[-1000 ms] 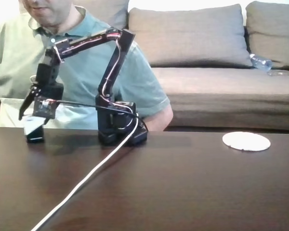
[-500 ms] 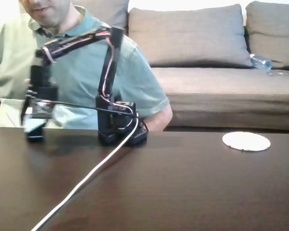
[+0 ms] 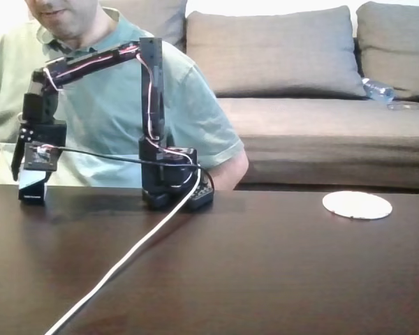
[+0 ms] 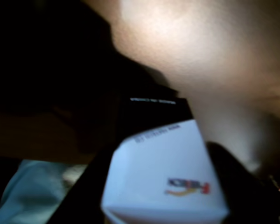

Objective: Grasp a servo box and put it on the zirlivani.

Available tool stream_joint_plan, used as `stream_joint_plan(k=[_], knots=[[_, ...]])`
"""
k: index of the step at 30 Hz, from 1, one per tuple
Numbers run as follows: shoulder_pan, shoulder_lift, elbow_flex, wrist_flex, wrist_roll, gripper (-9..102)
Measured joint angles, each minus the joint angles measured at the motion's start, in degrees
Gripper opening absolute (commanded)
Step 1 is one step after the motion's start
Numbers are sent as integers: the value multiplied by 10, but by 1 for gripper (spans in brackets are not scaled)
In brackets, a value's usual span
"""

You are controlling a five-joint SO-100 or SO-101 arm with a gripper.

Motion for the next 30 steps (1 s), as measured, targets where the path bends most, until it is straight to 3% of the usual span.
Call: stream_joint_plan(k=[8,18,22,30], knots=[[-17,14,-11,31,0,5],[-177,328,-78,304,63,6],[-304,418,-147,401,126,5],[-661,432,-220,407,228,5]])
